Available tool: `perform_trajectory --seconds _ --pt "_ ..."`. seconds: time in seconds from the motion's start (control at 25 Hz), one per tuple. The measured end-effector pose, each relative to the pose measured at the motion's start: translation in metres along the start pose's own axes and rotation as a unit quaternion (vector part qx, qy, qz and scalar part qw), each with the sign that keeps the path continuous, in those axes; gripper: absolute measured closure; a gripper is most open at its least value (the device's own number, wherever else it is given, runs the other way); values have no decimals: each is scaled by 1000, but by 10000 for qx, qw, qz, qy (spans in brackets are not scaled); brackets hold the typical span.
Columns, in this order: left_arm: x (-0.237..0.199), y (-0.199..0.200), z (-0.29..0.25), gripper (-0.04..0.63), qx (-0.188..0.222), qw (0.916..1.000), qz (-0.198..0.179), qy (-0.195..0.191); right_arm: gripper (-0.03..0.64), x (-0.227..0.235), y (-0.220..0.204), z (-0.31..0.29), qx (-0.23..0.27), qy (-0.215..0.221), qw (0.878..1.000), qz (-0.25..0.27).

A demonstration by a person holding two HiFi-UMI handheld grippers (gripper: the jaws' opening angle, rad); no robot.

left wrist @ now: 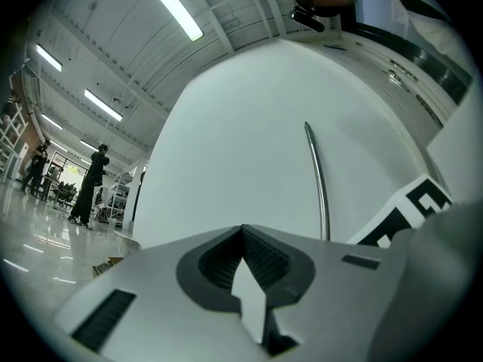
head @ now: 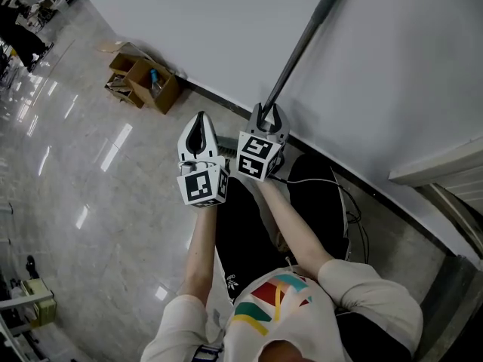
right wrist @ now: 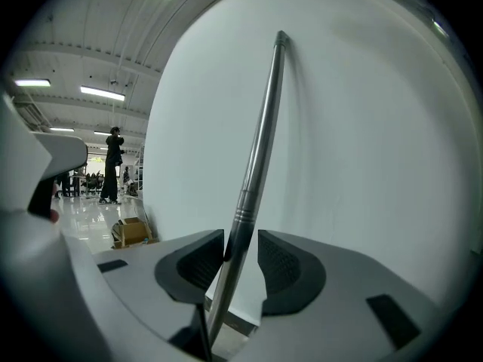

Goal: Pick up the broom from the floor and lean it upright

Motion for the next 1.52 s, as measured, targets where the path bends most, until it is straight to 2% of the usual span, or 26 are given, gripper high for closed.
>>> perform_trajectory --seconds 0.32,0.48,0.64,0.76,0.8,0.84,1.04,1.2,1.36,1.52 --pt "15 12 -4 551 -3 10000 -60 -77 495 19 17 21 84 314 9987 -402" --pt "20 17 -6 551 36 9998 -42 -171 495 20 30 37 387 545 9969 -405" --pt "17 19 -3 551 31 9999 9 -138 495 9 41 52 503 1326 9889 -447" --pt "14 19 -1 551 28 10000 79 -39 497 1 49 57 648 1766 9820 -191" --pt "12 19 -1 551 20 10000 93 -10 521 -2 51 57 654 1878 9800 -95" --pt "12 18 0 550 2 10000 96 17 604 -5 52 56 650 2015 9773 -22" --pt "10 14 2 551 -105 9998 77 129 604 -18 54 55 713 2884 9545 257" --pt "0 3 4 551 -213 9992 79 323 604 -33 49 44 570 3505 9336 482" --pt "-23 -30 11 551 -404 9969 154 652 604 -48 36 25 421 4022 9106 850" --pt "-56 -76 33 551 -692 9891 334 1254 604 -66 13 7 276 4480 8848 1254"
Point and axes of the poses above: the fingertips, and each gripper's own axes: z backward along the fingers, x to its right, y out of its top, the point moved 10 cm from there along z, backward along the fingers, and after that the axes turned 3 degrees about -x, right-handed, at the moved point
